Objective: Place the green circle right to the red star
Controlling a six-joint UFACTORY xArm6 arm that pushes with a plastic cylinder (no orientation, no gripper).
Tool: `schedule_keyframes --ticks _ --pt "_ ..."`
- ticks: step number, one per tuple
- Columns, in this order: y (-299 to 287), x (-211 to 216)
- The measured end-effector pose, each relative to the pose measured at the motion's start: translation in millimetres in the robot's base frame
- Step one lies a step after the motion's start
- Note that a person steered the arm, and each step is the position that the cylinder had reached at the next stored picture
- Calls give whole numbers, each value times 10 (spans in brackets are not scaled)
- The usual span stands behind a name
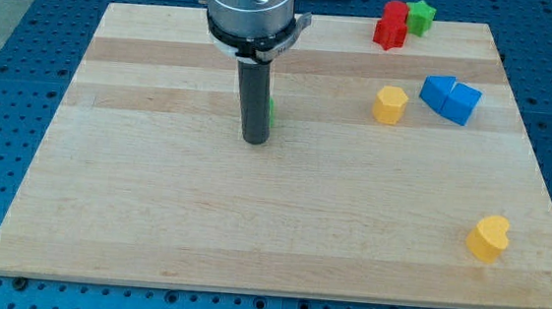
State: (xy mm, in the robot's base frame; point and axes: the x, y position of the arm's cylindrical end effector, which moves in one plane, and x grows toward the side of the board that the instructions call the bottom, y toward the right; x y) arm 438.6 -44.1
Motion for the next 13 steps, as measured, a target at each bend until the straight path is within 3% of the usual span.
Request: schedule_keyframes --ticks 2,3,4,5,6,7,9,10,12,13 --pt "-238 220" --pt "-385 26" --pt "-227 -342" --pt "162 -342" --pt "-9 -147" --pt "193 -22" --pt "929 -545" --pt "666 -436" --pt "264 -782" --pt "639 -982"
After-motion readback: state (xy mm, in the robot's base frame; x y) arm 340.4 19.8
